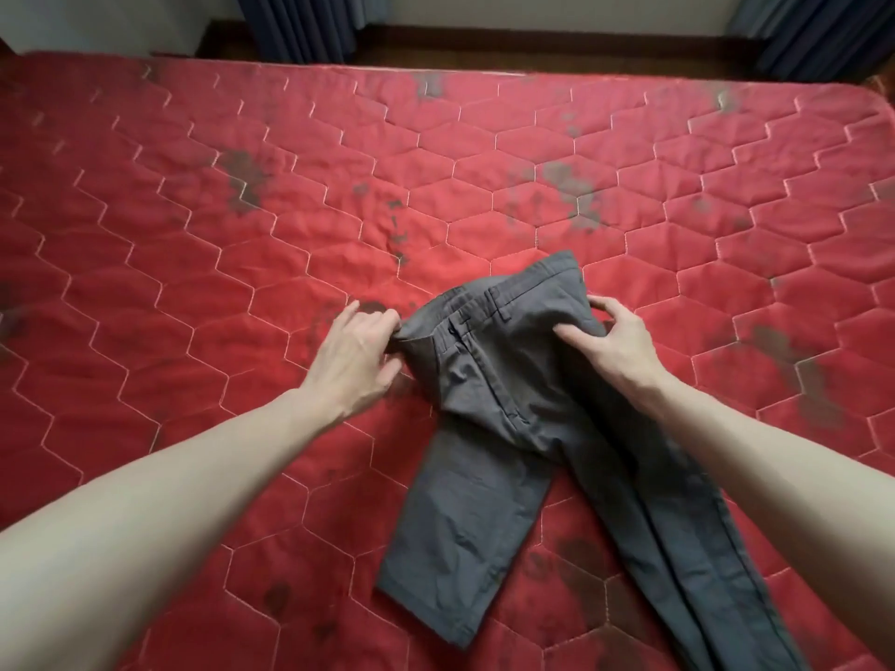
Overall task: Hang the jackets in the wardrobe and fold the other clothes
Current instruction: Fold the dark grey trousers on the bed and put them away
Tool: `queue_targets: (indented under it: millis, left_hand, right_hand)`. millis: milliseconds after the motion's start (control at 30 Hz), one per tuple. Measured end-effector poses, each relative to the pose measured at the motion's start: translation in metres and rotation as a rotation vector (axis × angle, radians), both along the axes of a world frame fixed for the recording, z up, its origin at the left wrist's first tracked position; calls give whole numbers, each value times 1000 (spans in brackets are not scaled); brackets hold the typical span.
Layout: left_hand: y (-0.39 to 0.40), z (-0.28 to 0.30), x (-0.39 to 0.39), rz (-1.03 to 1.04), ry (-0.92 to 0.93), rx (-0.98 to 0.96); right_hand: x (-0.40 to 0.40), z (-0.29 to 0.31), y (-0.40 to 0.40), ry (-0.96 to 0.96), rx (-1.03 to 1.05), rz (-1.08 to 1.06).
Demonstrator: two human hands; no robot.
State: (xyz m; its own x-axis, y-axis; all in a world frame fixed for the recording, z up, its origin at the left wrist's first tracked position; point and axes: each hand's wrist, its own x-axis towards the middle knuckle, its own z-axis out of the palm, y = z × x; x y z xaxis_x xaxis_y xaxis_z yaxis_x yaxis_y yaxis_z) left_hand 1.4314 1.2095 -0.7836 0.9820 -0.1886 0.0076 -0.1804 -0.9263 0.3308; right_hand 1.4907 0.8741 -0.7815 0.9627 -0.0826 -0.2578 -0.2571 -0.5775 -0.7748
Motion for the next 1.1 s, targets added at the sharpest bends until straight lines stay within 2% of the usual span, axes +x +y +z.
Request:
queue_targets:
  millis: [67,133,400,500,567,767,867,967,1100]
  left_hand:
    - [-2,24,-7,-27,22,-60]
    - [-5,56,-15,-6,38,-142]
    - [-22,224,-32,-112,-169,-244]
    - [-26,298,-43,-110,-179,-280]
    - [-28,345,-55,-113,-173,-283]
    - [-30,459,-108,-81,-177,-264]
    - [-28,508,-141,-53,-164,-287]
    - [-20,550,-174,-5,-114,-385]
    - [-8,598,-206,69,-89,-584]
  right_hand:
    - [-12,14,0,-27,-6,48]
    - [-24,35,-2,18,88,86]
    - [-74,180,6,377,755,-131]
    - [-96,252,0,442,828,-87]
    - [-106,295,-7,417,856,-61]
    - [-155,413,-27,457,979,-55]
    - [-187,462,-41,415,978,-36]
    - [-217,505,-56,234,863,-48]
    - [-256,561,-71,-129,513,-121]
